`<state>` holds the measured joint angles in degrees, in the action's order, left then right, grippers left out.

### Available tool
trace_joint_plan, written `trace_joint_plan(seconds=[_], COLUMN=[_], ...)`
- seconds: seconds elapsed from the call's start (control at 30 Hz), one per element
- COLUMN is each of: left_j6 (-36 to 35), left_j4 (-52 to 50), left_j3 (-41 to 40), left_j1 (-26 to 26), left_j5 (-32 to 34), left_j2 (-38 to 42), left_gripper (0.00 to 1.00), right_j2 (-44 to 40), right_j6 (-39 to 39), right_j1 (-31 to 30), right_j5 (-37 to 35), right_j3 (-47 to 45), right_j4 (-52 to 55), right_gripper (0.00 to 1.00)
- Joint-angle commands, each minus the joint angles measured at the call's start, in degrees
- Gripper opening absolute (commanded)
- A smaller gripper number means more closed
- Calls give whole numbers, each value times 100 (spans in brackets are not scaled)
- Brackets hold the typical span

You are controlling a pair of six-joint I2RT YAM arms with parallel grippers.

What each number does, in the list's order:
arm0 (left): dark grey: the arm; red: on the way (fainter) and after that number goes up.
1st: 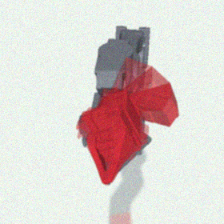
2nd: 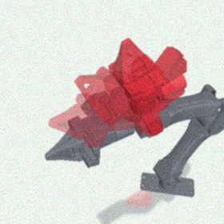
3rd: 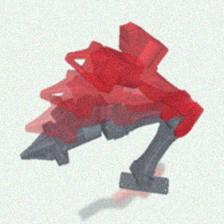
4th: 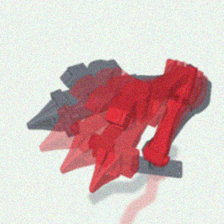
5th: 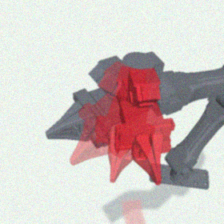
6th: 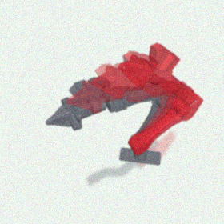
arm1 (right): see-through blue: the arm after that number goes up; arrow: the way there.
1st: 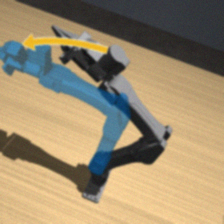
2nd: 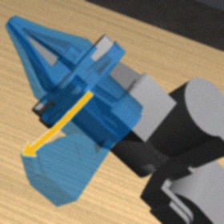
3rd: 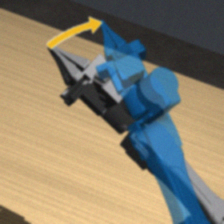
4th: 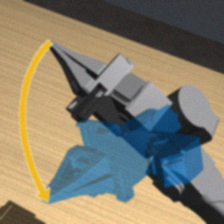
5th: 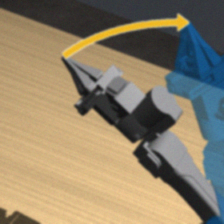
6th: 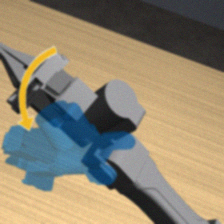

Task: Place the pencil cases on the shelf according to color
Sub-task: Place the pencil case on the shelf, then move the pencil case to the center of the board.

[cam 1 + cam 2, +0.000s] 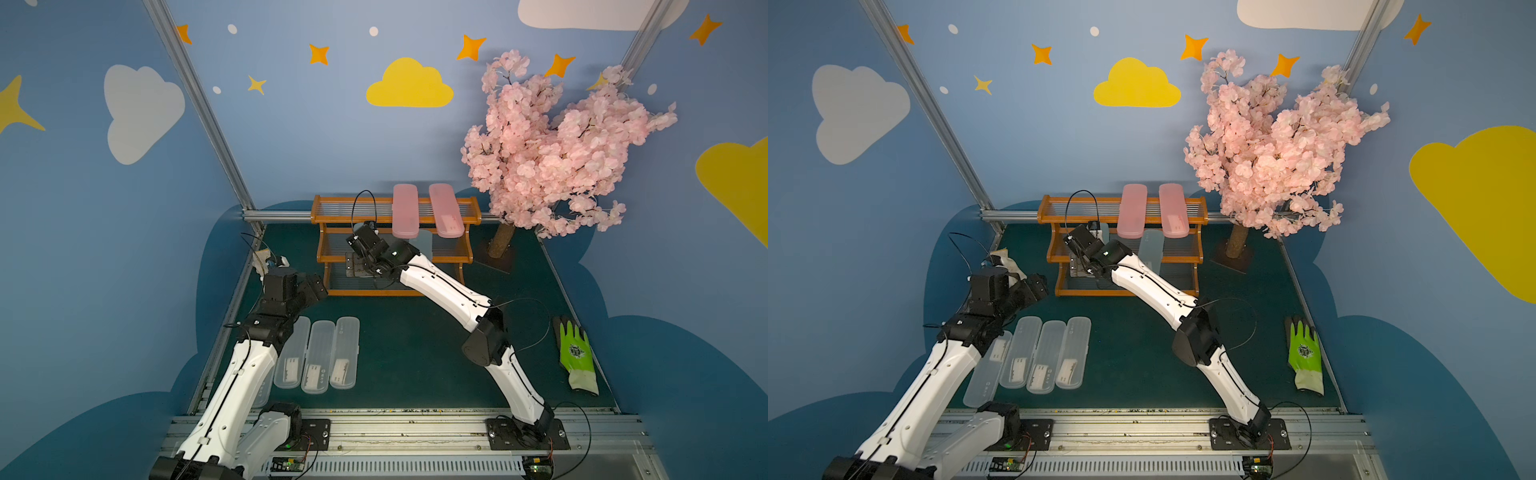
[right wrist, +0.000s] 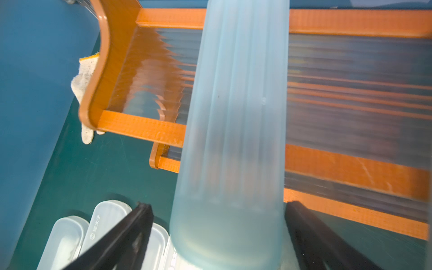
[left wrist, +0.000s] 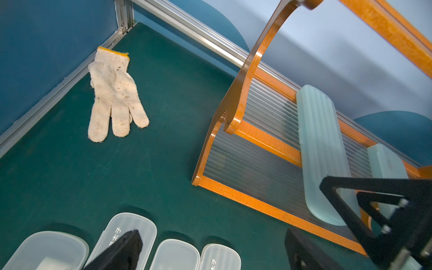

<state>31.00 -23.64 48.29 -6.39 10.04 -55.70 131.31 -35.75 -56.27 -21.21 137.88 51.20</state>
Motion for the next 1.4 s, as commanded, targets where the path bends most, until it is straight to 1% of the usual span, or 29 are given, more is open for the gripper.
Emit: trace_joint_plan(seconds=[0.0,0.2,0.33,0.4,0.47,0.5,0.57,0.63,0.7,0.77,0.9,1.0,1.1,1.2,1.37], left_j6=[-112,-140,-34,171,674,895,1041,1132,1193,1232,1425,1605,1587,1504,1387], left_j4=[-143,-295,-473,-706,-1118,-1259,-1180,-1113,-1023,-920,-758,-414,20,5,230], left_j3=[75,49,-11,-73,-195,-308,-599,-800,-908,-953,-1029,-1381,-1706,-1684,-1703], left_j1=[-2,-98,-99,-78,40,178,456,782,1219,1632,2362,2879,3179,3399,3956], left_j5=[16,320,319,373,679,807,802,730,530,297,75,-121,-245,-143,-322], left_j2=[-78,-89,-193,-249,-181,-57,254,513,528,349,-194,-319,-272,-410,-669], left_gripper=[100,100,100,100,100,100,100,100,100,100,100,100,100,100,100], right_j2=[-548,-1016,-1391,-1642,-1930,-2098,-2424,-2738,-3003,-3061,-2772,-2484,-2283,-2182,-2203], right_j6=[147,286,437,501,555,572,506,500,369,195,-147,-55,80,162,275], right_j1=[-143,-335,-571,-719,-880,-976,-1135,-1251,-1389,-1486,-1631,-1648,-1661,-1685,-1686], right_j5=[-331,-530,-628,-631,-671,-674,-551,-148,161,388,671,1008,1263,1384,1418], right_j3=[-247,-778,-1177,-1488,-1884,-2158,-2739,-3438,-4222,-4670,-4776,-4627,-4619,-4689,-4867], right_j4=[45,32,-44,-116,-239,-341,-593,-1025,-1587,-1845,-1534,-1171,-1090,-1077,-1070], right_gripper=[96,96,96,96,96,96,96,96,96,95,95,95,95,95,95])
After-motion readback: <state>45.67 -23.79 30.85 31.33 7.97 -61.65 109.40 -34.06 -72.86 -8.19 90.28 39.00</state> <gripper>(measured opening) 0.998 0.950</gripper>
